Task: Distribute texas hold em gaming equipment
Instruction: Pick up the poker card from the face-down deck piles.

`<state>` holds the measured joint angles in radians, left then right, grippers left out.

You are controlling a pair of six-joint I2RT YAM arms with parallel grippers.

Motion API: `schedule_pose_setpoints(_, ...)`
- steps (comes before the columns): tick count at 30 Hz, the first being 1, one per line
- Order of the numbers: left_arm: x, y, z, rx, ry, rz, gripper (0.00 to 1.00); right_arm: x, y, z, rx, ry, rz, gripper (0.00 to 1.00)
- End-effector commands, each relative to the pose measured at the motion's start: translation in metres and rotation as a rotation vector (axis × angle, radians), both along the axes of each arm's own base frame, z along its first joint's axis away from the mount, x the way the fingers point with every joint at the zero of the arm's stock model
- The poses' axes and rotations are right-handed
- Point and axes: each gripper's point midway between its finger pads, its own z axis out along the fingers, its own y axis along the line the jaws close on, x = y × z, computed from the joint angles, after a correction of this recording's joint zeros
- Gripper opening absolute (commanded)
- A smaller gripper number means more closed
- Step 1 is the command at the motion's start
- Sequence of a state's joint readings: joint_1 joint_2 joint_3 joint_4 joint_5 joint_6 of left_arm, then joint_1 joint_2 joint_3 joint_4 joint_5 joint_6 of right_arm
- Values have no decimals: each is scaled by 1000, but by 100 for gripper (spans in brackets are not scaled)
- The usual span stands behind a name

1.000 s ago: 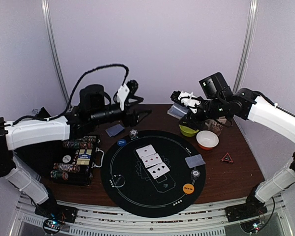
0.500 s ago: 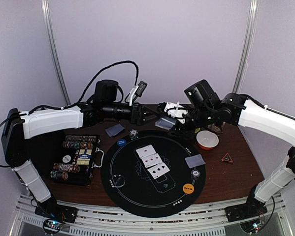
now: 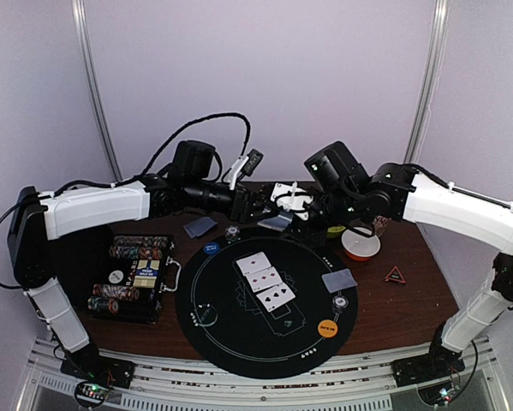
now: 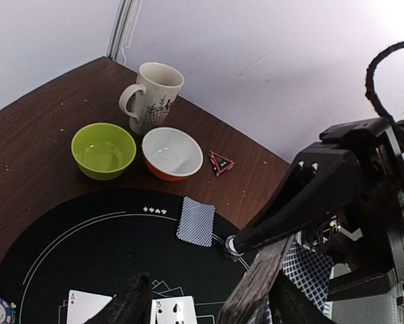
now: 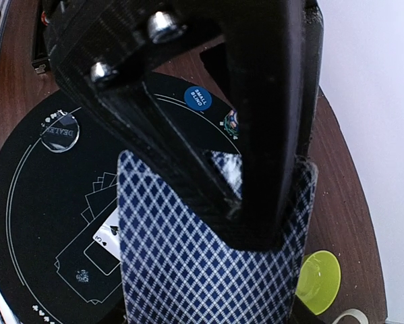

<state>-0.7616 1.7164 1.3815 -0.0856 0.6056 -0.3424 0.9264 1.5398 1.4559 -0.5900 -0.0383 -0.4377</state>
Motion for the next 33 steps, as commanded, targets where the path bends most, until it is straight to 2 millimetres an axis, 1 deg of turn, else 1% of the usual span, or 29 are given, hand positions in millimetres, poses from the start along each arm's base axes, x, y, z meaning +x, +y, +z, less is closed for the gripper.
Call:
schedule_pose_setpoints(1,11,6,5,54,-80,58,56,3,2,18,22,-48,-6,50)
schedule_pose_setpoints(5,17,15,15,63,-121,109,48,3,-1,18,15,-58,-10,50)
schedule_pose_setpoints(10,18,20,21,67,-144,123,47,4,-4,17,7,-64,-15,50)
schedule_pose_setpoints(11,17,19,23,63,-147,118,49,3,-3,16,7,-64,-14,50)
schedule_pose_setpoints(13,13,19,25,54,-148,97,56,4,-4,17,7,-65,-16,50)
schedule_pose_setpoints(15,7,17,30,37,-150,65,61,4,-4,17,7,-66,-15,50)
schedule_pose_setpoints(17,1,17,36,13,-157,38,61,4,-4,16,4,-67,-17,50)
schedule_pose_setpoints(20,-3,20,47,-11,-180,36,60,4,-5,15,-1,-65,-17,50)
schedule_pose_setpoints(21,-4,21,50,-13,-189,40,58,4,-4,14,-2,-63,-16,50)
schedule_pose_setpoints(24,-1,22,46,3,-205,51,43,4,-4,12,-6,-61,-15,50)
schedule_pose_setpoints(25,-2,21,44,7,-203,38,40,5,-4,13,-5,-62,-16,50)
schedule_pose_setpoints(28,-7,18,39,12,-189,-7,38,5,-4,13,-6,-64,-19,50)
schedule_pose_setpoints(33,-6,16,39,23,-194,-13,23,5,-4,14,-4,-67,-18,50)
